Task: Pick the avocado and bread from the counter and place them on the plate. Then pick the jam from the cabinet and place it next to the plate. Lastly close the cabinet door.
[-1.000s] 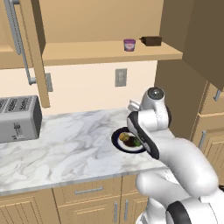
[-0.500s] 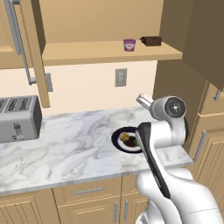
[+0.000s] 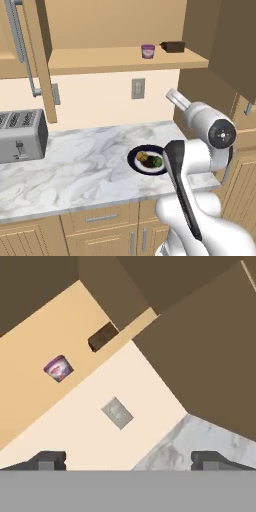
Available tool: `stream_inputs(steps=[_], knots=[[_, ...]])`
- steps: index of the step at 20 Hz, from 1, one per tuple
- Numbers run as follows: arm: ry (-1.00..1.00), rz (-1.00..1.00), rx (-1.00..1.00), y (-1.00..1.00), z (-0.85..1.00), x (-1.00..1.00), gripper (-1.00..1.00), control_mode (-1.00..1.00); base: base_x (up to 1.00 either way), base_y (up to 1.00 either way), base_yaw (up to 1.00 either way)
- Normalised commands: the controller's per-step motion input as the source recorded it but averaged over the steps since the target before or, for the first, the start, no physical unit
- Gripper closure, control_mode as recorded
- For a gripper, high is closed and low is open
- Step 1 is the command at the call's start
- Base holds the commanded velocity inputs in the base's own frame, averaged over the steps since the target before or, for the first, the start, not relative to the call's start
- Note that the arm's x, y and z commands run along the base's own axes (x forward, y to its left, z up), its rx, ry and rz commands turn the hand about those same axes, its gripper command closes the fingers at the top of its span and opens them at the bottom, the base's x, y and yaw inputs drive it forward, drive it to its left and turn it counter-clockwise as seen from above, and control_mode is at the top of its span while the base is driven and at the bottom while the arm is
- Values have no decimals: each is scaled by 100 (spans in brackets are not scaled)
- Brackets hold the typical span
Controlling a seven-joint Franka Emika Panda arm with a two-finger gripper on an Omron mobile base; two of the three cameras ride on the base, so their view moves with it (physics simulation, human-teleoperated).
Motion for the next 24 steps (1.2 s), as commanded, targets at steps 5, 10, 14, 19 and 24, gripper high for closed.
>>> stream_inputs(steps=[5, 10, 14, 19, 24], knots=[[-20, 0, -1, 0, 88, -46, -100, -100, 0, 0, 0], [-3, 0, -13, 13, 53, -16, -100, -100, 0, 0, 0], [16, 0, -36, 41, 2, 0, -100, -100, 0, 0, 0], [22, 0, -35, 41, 0, 6, -100, -100, 0, 0, 0], [0, 0, 0, 0, 0, 0, -100, -100, 0, 0, 0]])
